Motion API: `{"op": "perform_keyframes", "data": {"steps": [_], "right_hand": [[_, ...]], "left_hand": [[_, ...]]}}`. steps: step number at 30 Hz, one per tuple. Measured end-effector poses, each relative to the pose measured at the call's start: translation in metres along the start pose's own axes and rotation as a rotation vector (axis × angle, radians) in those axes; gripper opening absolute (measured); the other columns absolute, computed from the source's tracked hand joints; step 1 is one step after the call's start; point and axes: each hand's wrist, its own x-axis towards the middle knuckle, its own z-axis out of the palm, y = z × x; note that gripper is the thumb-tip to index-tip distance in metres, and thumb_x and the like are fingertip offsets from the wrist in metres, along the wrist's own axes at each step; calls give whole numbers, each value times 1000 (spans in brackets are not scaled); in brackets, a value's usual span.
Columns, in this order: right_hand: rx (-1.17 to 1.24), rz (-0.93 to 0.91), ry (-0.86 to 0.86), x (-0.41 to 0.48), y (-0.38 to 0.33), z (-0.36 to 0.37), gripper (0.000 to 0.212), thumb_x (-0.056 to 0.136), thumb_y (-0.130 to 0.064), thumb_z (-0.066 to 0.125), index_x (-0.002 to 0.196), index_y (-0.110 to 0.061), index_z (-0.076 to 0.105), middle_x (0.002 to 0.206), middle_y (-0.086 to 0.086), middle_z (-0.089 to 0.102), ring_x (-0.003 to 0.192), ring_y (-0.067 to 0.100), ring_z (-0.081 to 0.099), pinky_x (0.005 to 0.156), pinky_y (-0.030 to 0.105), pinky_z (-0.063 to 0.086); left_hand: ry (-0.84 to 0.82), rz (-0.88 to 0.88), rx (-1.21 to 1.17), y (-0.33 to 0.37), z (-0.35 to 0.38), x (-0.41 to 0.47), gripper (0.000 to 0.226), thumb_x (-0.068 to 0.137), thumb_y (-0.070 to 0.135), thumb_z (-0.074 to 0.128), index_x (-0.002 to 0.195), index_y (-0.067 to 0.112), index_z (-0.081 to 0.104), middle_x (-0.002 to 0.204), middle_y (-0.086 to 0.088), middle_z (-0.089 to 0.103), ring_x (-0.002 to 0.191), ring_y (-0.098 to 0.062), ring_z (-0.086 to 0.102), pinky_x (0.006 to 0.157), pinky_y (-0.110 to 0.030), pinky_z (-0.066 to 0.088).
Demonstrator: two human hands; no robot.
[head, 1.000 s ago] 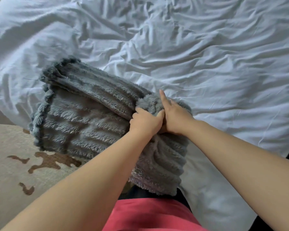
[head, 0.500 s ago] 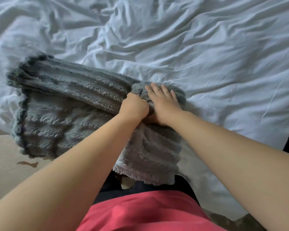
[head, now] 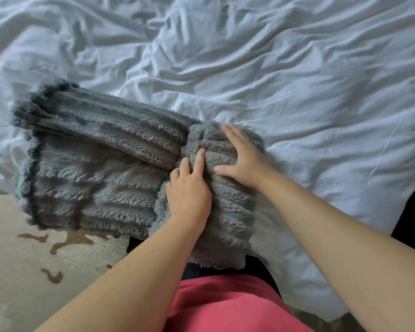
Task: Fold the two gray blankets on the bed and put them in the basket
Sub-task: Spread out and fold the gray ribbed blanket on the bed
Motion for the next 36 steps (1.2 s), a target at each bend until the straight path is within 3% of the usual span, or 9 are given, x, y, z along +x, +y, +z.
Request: {"op": "perform_keyframes", "data": {"steps": [4,8,13,18,21,24,27,31,36], "right_hand": [[452,431,317,-37,20,15,91,69,-42,82,144,-22,34,147,2,38,132,16,39,111,34,33],[1136,861,49,-68,31,38,79,57,-67,66,119,-19,61,116,8,70,103,24,67,91,40,52],[1299,914,-46,-69,21,48,78,54,-73,63,109,-17,69,102,12,74,89,28,72,71,36,56],[1162,809,-28,-68,-27,34,90,42,-68,78,118,-21,65,110,5,72,100,26,69,91,41,54],[1089,686,7,-73,-69,38,53,60,-41,85,106,-20,66,86,-5,76,74,11,73,57,19,55],[994,617,58,-73,-114,48,52,66,-21,84,111,-20,59,96,-5,75,83,11,72,62,22,54],[806,585,110,-69,-152,61,66,63,-23,86,120,-22,53,111,-4,68,99,14,66,78,29,53],[98,656,160,-45,-218,89,97,58,-47,84,135,-11,39,129,9,49,114,27,54,95,36,48],[-346,660,47,2,-303,130,109,70,-55,77,143,3,21,135,15,35,118,32,49,81,32,42]], "left_hand": [[-6,-4,8,0,2,1,70,95,16,33,150,39,-3,156,-5,22,132,-30,30,100,-41,33],[15,-7,-4,-4,5,2,70,95,14,32,150,40,-2,155,-5,23,132,-31,30,98,-43,34],[20,-1,-55,-11,4,5,72,95,10,34,150,40,-1,152,-4,28,124,-32,36,82,-37,37],[-45,31,-348,-47,-25,19,66,96,9,32,149,44,14,129,2,53,90,-24,55,61,-34,42],[-144,-29,-639,-83,-38,27,59,99,15,33,144,52,24,99,8,67,61,-13,55,52,-24,43],[-208,-75,-890,-119,-39,40,48,100,18,40,144,38,36,116,9,65,86,-8,61,77,-22,49],[-291,-99,-1084,-146,-39,49,41,100,19,47,141,22,46,118,-2,65,100,-16,62,82,-22,51],[-283,-193,-1075,-174,-44,59,27,101,15,41,121,5,57,128,-22,57,117,-34,54,89,-32,44],[-320,-391,-1145,-235,-78,51,40,103,18,36,135,-5,45,139,-20,47,129,-34,45,85,-26,40]]}}
